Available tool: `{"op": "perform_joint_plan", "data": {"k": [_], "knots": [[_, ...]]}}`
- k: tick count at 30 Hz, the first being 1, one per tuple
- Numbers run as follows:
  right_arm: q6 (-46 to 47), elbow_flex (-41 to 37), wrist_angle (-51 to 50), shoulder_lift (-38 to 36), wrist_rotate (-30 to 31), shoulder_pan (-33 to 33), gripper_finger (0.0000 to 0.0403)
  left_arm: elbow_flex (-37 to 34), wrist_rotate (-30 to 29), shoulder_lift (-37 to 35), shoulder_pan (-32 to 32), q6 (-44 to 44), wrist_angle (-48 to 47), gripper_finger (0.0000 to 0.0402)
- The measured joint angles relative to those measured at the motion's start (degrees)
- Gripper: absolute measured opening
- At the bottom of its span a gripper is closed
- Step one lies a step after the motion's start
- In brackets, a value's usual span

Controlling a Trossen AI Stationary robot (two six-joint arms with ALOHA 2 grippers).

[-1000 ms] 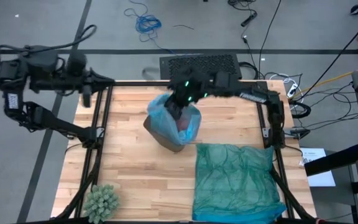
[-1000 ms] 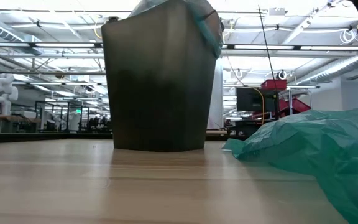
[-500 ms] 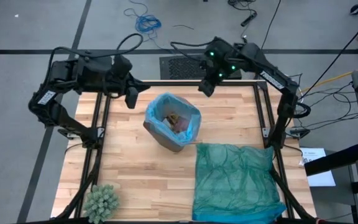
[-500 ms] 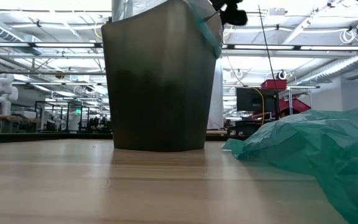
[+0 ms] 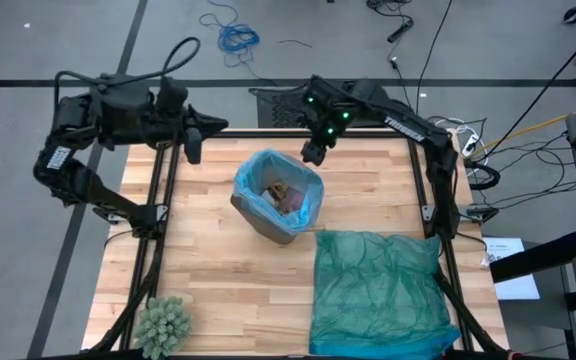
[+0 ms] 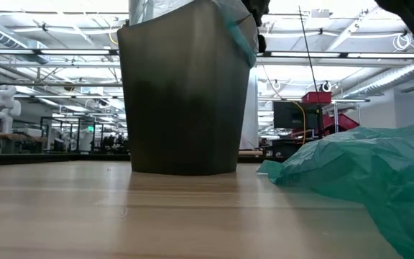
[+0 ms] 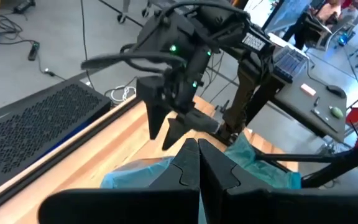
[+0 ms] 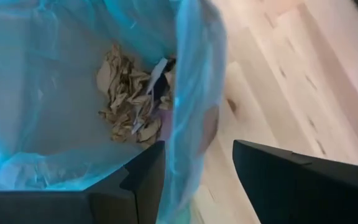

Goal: Place trash/remove bag and relplace
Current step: Remove the light blue trash bag from the black trash bin

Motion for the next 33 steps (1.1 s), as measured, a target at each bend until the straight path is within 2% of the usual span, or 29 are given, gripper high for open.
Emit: {"op": "perform_joint_plan", "data": {"k": [7, 10, 14, 18, 20, 28, 33], "knots": [[0.53, 0.00, 1.50, 2.91, 0.47, 1.12, 0.0178, 0.00, -0.07, -0.27, 0.00, 0.17, -0.74, 0.0000], [0.74, 0.00, 1.52, 4.43, 0.46, 1.10, 0.0160, 0.00, -0.07, -0.22, 0.00, 0.32, -0.73, 0.0000], [-0.47, 0.02, 1.61, 5.70, 0.43, 1.13, 0.0110, 0.00, -0.05, -0.28, 0.00, 0.25, -0.71, 0.0000], [-0.66, -0.02, 3.51, 5.74, 2.23, 1.29, 0.0032, 0.00, -0.03, -0.24, -0.02, -0.07, -0.71, 0.0000], [-1.20, 0.00, 4.20, 5.33, 2.53, 1.24, 0.0009, 0.00, -0.03, -0.26, -0.02, -0.07, -0.70, 0.0000], [-1.46, 0.00, 2.68, 4.15, 1.94, 1.45, 0.0003, 0.00, 0.25, -0.26, -0.02, -0.11, -0.77, 0.0000], [-0.56, 0.00, 2.65, 3.68, 3.35, 1.70, 0.0033, 0.00, 0.23, -0.26, -0.02, -0.11, -0.87, 0.0000]]}}
